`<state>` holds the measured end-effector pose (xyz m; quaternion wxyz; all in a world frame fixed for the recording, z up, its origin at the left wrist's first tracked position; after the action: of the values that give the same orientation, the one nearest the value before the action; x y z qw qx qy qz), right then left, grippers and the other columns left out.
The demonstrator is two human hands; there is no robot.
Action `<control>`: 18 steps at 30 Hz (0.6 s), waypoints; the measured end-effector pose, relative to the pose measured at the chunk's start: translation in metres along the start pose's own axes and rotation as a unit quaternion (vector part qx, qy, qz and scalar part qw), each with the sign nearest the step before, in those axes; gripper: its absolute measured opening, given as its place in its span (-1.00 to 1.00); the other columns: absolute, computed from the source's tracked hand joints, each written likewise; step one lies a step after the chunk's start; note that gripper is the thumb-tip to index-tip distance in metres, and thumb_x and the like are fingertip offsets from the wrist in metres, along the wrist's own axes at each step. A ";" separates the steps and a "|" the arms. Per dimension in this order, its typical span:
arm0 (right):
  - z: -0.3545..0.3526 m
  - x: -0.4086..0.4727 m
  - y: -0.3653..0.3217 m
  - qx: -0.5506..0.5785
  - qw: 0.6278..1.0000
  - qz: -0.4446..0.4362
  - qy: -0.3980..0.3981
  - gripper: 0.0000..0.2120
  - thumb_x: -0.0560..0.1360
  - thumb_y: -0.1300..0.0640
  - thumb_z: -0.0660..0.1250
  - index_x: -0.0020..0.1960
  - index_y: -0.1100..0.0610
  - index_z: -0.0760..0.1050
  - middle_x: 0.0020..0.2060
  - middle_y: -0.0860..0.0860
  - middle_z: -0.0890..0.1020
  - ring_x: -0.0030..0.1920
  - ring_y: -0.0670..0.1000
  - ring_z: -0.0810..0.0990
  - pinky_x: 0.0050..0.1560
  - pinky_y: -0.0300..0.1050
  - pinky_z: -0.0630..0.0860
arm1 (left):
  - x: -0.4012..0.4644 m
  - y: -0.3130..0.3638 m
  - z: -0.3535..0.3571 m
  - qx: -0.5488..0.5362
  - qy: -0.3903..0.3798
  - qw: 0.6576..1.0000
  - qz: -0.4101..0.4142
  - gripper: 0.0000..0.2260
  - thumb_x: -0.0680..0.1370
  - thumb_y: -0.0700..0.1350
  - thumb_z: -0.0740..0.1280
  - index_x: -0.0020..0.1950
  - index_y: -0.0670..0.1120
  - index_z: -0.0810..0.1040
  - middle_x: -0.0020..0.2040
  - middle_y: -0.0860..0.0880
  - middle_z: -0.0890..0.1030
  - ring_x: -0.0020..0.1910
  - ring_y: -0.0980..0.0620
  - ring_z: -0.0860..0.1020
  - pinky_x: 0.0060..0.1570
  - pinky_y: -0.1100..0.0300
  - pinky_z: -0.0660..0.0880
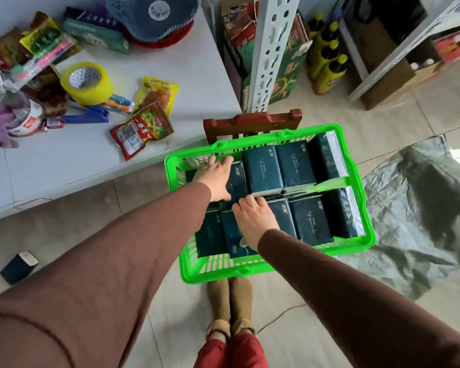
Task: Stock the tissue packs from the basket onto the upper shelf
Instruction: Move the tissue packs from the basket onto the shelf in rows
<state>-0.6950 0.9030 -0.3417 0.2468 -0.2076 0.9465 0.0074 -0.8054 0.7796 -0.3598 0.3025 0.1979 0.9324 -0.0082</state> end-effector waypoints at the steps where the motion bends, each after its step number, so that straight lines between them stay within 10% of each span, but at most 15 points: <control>1: 0.000 0.002 0.000 -0.013 1.000 -0.006 -0.014 -0.30 0.29 -0.11 0.53 0.28 0.16 0.34 0.17 0.09 0.46 0.20 0.13 0.37 0.18 0.03 0.30 | 0.000 0.001 0.000 0.001 -0.007 1.000 -0.001 -0.17 0.32 0.13 0.55 0.40 -0.11 0.18 0.24 -0.22 0.54 0.35 -0.23 0.30 0.25 -0.11 0.34; 15: -0.074 0.000 0.024 0.292 0.946 0.029 -0.133 -0.43 0.36 -0.03 0.52 0.24 0.05 0.31 0.04 0.03 0.54 0.00 0.10 0.51 0.02 -0.05 0.32 | -0.076 -0.047 -0.042 -0.247 0.079 0.960 -0.105 -0.49 0.35 0.03 0.56 0.05 -0.10 0.31 -0.03 -0.10 0.51 -0.09 -0.11 0.50 -0.22 0.06 0.41; 18: -0.142 -0.013 0.022 0.400 0.907 0.014 -0.130 -0.36 0.40 0.08 0.51 0.39 0.09 0.31 0.10 -0.03 0.45 0.06 0.02 0.45 0.00 -0.18 0.34 | -0.136 -0.077 -0.076 -0.301 0.113 0.937 -0.136 -0.39 0.33 0.02 0.57 0.22 0.00 0.30 0.04 -0.03 0.52 -0.01 -0.13 0.53 -0.04 0.01 0.47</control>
<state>-0.7590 0.9114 -0.2125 0.4297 -0.0757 0.8325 -0.3413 -0.7764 0.6693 -0.2280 0.2366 -0.0309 0.9373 0.2539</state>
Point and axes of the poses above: each hand's wrist, its own x-axis towards the middle knuckle, its own z-axis out of the palm, y = z × x, the point moved 1 cm from there along x, towards the middle knuckle
